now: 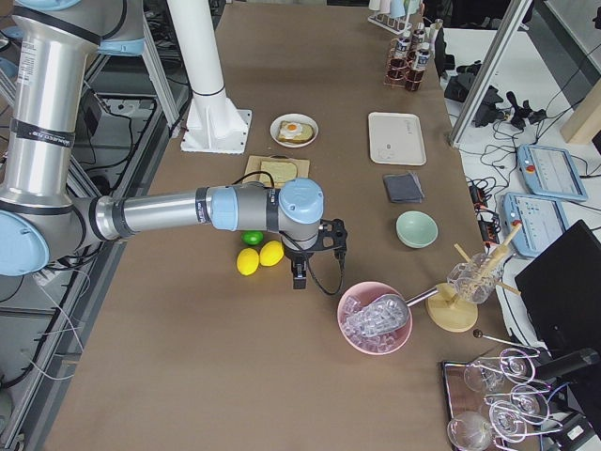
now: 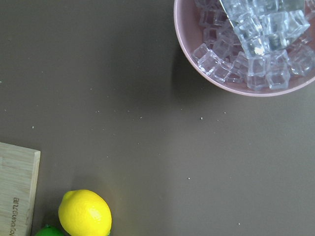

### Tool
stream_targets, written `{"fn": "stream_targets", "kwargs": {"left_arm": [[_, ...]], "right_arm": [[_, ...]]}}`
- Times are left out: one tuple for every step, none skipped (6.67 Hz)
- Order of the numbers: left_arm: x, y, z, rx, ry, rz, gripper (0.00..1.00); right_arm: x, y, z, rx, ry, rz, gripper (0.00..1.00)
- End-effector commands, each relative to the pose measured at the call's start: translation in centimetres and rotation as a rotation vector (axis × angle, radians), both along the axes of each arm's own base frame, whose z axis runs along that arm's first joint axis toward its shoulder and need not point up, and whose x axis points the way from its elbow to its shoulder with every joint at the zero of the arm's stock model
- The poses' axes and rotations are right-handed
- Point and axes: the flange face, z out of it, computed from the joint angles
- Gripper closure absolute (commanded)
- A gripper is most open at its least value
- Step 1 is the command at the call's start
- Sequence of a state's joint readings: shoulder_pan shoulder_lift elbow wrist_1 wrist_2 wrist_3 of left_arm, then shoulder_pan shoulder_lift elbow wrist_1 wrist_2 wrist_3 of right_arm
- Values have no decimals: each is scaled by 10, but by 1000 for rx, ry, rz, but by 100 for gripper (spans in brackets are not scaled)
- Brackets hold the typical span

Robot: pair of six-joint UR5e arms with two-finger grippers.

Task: Make sandwich and place on tray

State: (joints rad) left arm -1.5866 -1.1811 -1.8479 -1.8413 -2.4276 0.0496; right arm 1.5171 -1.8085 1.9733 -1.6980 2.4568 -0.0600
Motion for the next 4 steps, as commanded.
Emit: {"fn": "stream_targets", "kwargs": {"left_arm": [[1,3,1,-1,7,4,2],[1,3,1,1,7,4,2],[1,3,1,1,7,4,2],[1,3,1,1,7,4,2]], "right_arm": [[-16,-5,-16,85,-74,-32,0],[-29,-7,-24,73,-101,-21,0],[-59,-9,-43,50,-130,9,0],[-97,-4,-57,20,-166,16,2]]}}
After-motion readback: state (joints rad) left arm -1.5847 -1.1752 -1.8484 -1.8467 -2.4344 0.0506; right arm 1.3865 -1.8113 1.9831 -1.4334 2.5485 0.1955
